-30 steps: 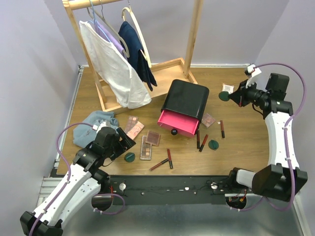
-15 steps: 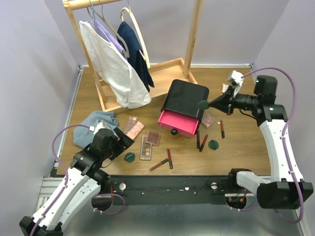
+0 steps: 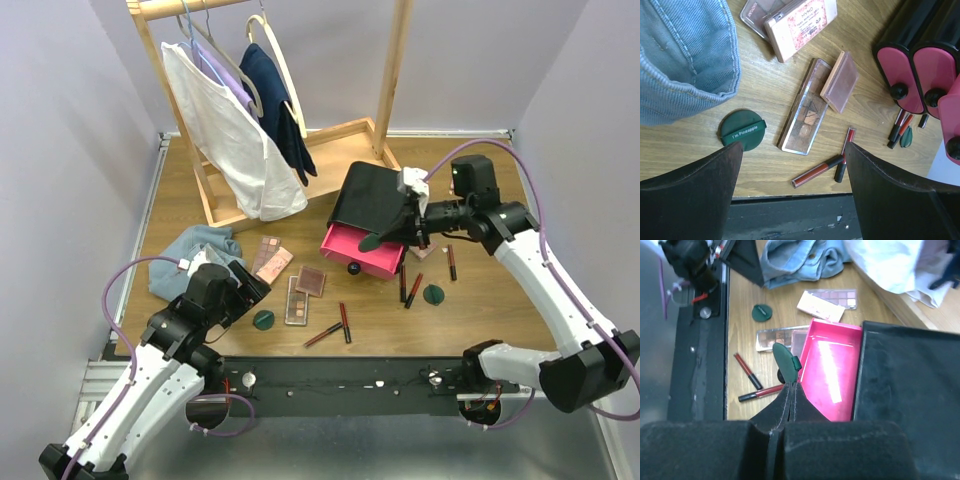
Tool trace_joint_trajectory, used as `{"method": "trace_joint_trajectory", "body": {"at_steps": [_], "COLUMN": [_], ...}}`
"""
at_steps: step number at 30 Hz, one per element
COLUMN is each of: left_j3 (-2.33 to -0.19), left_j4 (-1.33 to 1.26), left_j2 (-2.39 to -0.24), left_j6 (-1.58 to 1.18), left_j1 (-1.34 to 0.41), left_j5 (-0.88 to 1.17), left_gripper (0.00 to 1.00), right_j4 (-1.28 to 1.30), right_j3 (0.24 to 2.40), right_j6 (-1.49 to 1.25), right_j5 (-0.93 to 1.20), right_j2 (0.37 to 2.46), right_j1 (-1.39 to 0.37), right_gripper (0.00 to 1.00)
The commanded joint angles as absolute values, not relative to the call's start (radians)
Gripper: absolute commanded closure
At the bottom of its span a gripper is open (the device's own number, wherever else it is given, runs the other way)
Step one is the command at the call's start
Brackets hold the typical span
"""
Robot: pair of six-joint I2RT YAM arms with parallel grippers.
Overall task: Organize the makeup
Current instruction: Place the makeup tool in the drawer.
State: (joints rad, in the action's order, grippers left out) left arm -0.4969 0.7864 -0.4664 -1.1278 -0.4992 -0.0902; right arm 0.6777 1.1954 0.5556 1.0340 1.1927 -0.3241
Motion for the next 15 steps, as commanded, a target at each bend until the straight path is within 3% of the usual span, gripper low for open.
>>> {"method": "trace_joint_trajectory", "body": {"at_steps": [1, 15], "left_j3": [-0.486, -0.477], "left_j4": [0.811, 0.819], "left_j2": [-0.44, -0.416], "left_j6": [-1.144, -1.16], "left_j1": [-0.495, -0.494], "left_j5": [-0.13, -0.143], "left_gripper": [0.09, 0.09], "right_j4": [0.701, 0.655], "right_j3": [1.276, 1.348], "right_j6": [0.67, 0.713], "right_j5": [0.917, 0.71], "right_j2": [1.238, 1.403], "right_j1": [-0.399, -0.509], "right_gripper": [0.99, 0.99]}}
